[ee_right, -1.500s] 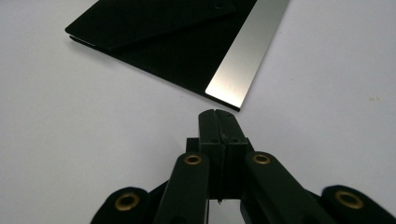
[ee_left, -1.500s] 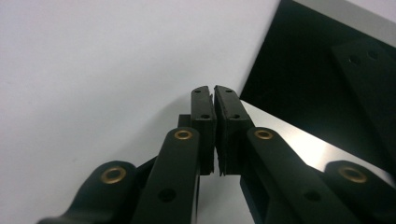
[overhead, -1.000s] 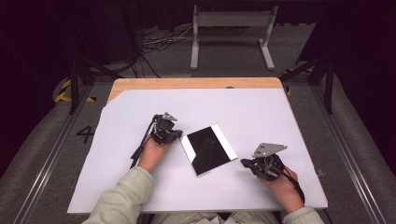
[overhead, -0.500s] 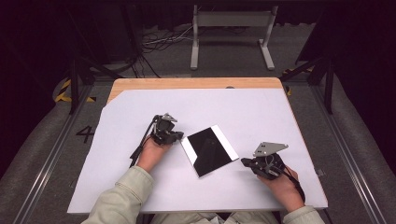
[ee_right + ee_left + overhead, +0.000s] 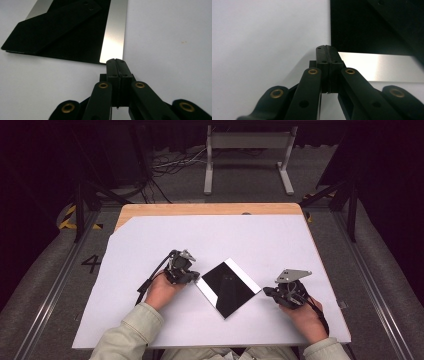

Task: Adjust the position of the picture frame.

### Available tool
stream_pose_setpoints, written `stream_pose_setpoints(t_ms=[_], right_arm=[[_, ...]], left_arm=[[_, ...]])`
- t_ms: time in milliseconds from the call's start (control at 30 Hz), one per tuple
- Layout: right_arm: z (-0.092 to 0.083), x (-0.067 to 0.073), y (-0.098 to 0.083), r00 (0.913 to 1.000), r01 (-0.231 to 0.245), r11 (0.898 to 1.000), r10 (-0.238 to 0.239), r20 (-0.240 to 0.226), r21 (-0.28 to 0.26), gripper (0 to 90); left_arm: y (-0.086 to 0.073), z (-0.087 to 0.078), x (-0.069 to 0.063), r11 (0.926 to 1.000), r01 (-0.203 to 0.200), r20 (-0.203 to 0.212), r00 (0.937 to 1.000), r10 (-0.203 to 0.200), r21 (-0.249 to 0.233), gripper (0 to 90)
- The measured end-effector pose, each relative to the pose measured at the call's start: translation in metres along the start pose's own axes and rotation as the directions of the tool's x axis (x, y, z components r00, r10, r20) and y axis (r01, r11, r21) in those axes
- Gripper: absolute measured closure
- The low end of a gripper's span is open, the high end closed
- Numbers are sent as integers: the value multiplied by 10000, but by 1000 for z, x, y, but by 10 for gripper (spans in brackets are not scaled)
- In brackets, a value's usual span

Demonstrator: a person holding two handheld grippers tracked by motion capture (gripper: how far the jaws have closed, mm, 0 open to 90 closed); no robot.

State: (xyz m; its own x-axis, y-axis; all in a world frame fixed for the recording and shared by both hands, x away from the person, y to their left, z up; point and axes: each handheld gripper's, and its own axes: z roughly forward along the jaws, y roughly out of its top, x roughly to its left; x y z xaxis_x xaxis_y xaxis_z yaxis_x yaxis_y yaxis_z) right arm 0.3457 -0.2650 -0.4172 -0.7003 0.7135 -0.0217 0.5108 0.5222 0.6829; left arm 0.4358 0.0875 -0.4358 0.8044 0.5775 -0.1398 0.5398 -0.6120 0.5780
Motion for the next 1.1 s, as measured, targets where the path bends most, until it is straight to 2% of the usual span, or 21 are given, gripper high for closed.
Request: stream_pose_setpoints(t_ms=[133,167,233,300,400,533,767,1000,1100], right_arm=[[0,-2,0,9999,-109,9999,109,11,57,900],[0,-3,-1,9998,-181,9998,181,27,112,900],[0,-3,-1,9996,-285,9994,285,-27,190,900],[1,-4,-1,9996,-276,9994,277,-23,216,900],[2,-4,-3,9991,-427,9985,426,30,341,900],[6,-4,-4,9990,-447,9982,445,54,387,900],[18,-3,-2,9992,-409,9970,408,31,655,900],[22,-5,1,9994,-347,9983,343,103,472,900],[26,-6,3,9998,-148,9994,144,129,323,900]], left_arm=[[-1,-1,-7,9995,-256,70,9997,255,168,900],[-2,-2,-12,9984,-472,121,9988,469,319,900],[-2,-2,-17,9969,-630,110,9980,625,461,900],[-2,-3,-19,9966,-659,137,9978,653,502,900],[-2,-2,-25,9939,-905,252,9957,891,630,900],[-2,-3,-21,9963,-709,486,9965,686,485,900],[-2,-14,-18,9987,-502,276,9983,504,-109,855],[-4,-24,-18,9982,-374,191,9991,383,-465,813],[-7,-28,-19,9972,-307,219,9992,322,-676,813]])
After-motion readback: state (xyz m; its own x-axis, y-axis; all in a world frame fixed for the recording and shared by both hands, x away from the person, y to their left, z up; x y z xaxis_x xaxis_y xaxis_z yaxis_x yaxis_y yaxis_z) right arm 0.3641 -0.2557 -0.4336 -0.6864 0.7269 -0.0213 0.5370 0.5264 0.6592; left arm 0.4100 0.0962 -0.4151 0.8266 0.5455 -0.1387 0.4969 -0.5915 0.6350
